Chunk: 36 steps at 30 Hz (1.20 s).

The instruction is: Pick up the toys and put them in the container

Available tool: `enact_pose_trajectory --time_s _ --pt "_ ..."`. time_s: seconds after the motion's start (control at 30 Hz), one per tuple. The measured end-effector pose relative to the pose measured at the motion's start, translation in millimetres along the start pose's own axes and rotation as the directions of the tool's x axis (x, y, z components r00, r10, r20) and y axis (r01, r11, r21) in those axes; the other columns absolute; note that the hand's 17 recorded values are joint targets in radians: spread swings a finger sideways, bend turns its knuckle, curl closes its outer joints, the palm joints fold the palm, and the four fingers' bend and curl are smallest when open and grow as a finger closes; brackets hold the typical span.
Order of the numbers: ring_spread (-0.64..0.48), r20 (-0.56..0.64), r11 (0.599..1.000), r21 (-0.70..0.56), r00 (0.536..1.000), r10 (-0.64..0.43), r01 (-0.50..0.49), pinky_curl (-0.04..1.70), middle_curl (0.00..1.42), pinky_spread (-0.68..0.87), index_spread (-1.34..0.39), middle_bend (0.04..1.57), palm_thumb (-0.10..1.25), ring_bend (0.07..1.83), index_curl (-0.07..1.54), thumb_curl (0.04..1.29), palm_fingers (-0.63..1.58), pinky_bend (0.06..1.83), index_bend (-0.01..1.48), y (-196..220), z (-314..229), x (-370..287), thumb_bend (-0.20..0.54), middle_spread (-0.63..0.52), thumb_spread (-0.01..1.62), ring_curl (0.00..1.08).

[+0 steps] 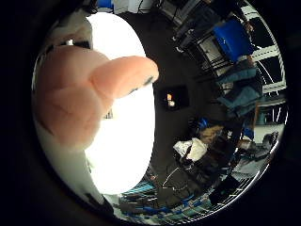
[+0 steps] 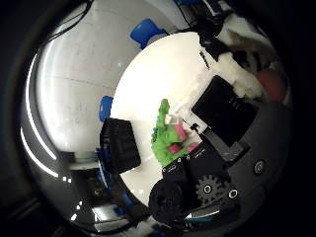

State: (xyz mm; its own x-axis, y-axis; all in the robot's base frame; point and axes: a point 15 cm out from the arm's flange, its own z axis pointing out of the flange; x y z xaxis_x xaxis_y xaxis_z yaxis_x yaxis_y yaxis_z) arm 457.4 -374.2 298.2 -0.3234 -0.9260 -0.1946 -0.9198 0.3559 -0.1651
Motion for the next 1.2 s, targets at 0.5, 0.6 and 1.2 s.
enact_pose_trajectory --time_s 0.5,0.6,1.2 --pt "-0.22 0.019 0.995 -0.002 0.995 -0.102 0.102 0.93 0.74 -0.19 -0.19 1.33 1.03 1.36 0.79 0.83 1.10 1.26 1.16 43.5 -108.9 -85.9 -0.019 -0.13 0.72 0.75" --pt "-0.22 0.013 0.990 0.013 0.990 -0.142 0.141 0.95 0.74 -0.19 -0.20 1.33 1.02 1.36 0.79 0.84 1.10 1.25 1.16 51.2 -130.5 -111.4 -0.019 -0.13 0.72 0.75" --pt "-0.22 0.090 0.933 0.008 0.929 -0.359 0.360 1.03 0.76 -0.20 -0.20 1.32 0.99 1.36 0.80 0.86 1.11 1.20 1.14 101.5 -161.3 -361.0 -0.020 -0.13 0.74 0.76"
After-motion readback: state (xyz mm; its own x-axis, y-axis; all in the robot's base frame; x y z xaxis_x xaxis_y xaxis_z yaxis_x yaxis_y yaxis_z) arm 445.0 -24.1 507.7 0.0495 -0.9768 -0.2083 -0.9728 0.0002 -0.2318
